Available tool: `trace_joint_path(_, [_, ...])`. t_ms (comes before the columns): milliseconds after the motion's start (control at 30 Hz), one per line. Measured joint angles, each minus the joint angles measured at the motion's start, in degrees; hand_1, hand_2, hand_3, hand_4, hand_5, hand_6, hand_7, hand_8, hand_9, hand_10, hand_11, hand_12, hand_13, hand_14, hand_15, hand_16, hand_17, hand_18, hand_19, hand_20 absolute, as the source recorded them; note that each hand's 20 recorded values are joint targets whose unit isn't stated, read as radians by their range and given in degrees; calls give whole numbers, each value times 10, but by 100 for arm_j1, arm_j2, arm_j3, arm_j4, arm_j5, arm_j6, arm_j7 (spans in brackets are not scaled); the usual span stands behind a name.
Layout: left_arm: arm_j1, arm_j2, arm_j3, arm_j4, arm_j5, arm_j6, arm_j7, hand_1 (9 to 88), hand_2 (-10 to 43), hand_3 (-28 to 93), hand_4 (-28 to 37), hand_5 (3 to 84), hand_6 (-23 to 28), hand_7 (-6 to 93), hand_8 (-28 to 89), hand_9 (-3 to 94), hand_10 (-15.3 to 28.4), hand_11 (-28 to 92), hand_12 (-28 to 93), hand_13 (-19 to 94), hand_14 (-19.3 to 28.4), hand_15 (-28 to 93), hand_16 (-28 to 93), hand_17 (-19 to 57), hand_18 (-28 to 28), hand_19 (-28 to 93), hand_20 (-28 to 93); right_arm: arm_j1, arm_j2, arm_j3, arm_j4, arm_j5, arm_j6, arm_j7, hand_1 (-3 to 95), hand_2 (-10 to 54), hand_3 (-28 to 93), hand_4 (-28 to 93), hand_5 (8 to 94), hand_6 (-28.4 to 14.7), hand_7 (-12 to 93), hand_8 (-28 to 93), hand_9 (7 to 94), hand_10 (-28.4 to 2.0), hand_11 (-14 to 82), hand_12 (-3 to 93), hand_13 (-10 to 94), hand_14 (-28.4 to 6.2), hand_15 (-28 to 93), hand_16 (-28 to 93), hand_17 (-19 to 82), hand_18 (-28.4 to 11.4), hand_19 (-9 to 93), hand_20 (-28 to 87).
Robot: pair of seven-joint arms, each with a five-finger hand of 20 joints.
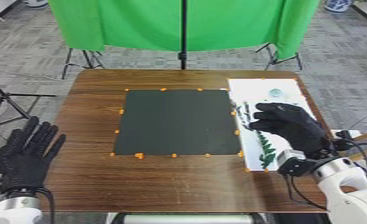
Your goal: Arrange flowers
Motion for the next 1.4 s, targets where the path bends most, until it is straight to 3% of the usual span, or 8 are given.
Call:
trace_joint_path(267, [54, -7, -9, -27, -59, 0, 82, 322, 80, 738, -283, 425, 29, 179, -119, 385, 120, 171, 71, 299, 95, 225, -76, 34, 120, 269, 151, -11, -3, 92, -77, -2, 21, 50, 318, -2, 790, -227, 569, -14, 266, -116, 582, -162, 140, 210, 515, -121, 368, 259, 204, -175, 386, 256])
trace_joint_path(600, [53, -17, -6, -34, -80, 7, 85, 322, 81, 736, -283, 427, 32, 182, -117, 387, 123, 174, 76, 301, 96, 229, -75, 32, 120, 273, 155, -10, 53, 43, -169, -365, 211, 203, 323, 1, 787, -225, 589, -20, 282, -116, 599, -164, 157, 212, 521, -124, 388, 256, 204, -180, 405, 255])
trace_joint_path(767, [46, -17, 5, -44, -87, 10, 83, 322, 81, 737, -283, 428, 33, 183, -117, 386, 125, 172, 78, 299, 97, 226, -74, 30, 122, 278, 156, 76, 352, -420, -282, -1769, 1089, 336, 316, -17, 787, -224, 591, -25, 285, -118, 601, -171, 164, 211, 516, -133, 392, 250, 203, -191, 426, 256])
trace_joint_path(1067, [-96, 17, 139, -32, -153, 12, 64, 328, 94, 749, -282, 432, 36, 190, -116, 389, 126, 178, 84, 305, 103, 240, -68, 28, 124, 284, 157, 241, 913, -915, -351, -4194, 1399, 511, 306, -57, 786, -223, 610, -29, 276, -115, 619, -175, 171, 209, 523, -139, 393, 241, 209, -205, 469, 255])
trace_joint_path(1200, [-141, 62, 180, -28, -166, 14, 31, 327, 95, 754, -283, 432, 38, 192, -116, 391, 128, 180, 86, 307, 106, 243, -68, 28, 125, 286, 157, 512, 1228, -1565, -280, -5323, 1822, 1046, 291, -91, 782, -221, 605, -33, 259, -105, 619, -177, 173, 217, 523, -143, 400, 242, 210, -209, 487, 248])
trace_joint_path(1300, [-194, 92, 204, 0, -189, 14, -18, 327, 94, 753, -283, 432, 39, 194, -117, 392, 129, 182, 88, 308, 107, 245, -68, 27, 126, 289, 157, 753, 1290, -1880, -208, -6111, 1672, 1589, 282, -95, 780, -222, 601, -35, 254, -99, 615, -178, 176, 224, 521, -148, 409, 242, 214, -210, 500, 246])
trace_joint_path(1400, [-236, 131, 229, 24, -217, 14, -29, 327, 93, 755, -283, 433, 40, 195, -117, 393, 129, 184, 89, 310, 108, 248, -68, 26, 126, 291, 157, 827, 1295, -1947, -141, -6922, 1184, 1792, 284, -95, 767, -228, 591, -36, 268, -91, 613, -178, 182, 230, 528, -149, 423, 243, 222, -212, 513, 246])
